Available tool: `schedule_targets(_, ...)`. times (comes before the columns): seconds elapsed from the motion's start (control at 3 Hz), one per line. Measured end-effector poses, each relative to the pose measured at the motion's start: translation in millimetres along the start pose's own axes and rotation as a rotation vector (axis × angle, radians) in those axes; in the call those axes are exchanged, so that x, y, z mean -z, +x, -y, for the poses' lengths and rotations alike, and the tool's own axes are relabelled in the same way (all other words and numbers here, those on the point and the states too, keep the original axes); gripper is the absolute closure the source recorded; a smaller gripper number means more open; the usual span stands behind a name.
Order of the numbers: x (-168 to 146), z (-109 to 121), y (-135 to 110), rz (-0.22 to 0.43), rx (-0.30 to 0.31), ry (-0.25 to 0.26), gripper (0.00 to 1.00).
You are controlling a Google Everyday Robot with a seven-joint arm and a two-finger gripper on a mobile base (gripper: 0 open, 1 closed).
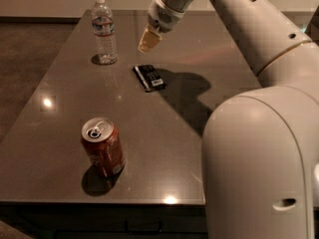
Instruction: Move rxbar chocolate near water bottle
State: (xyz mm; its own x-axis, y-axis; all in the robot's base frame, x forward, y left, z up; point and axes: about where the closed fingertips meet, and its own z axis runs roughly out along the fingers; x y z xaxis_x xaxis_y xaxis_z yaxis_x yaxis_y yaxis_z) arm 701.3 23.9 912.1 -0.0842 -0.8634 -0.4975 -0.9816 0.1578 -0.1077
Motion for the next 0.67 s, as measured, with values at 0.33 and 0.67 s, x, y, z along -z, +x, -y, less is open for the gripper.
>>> schedule_targets(0.33,-2.9,1.2,-1.5,0.003,0.001,0.0,0.82)
schedule_targets(0.67,-7.5,1.9,-2.5,0.004,0.001,-0.002,0.52)
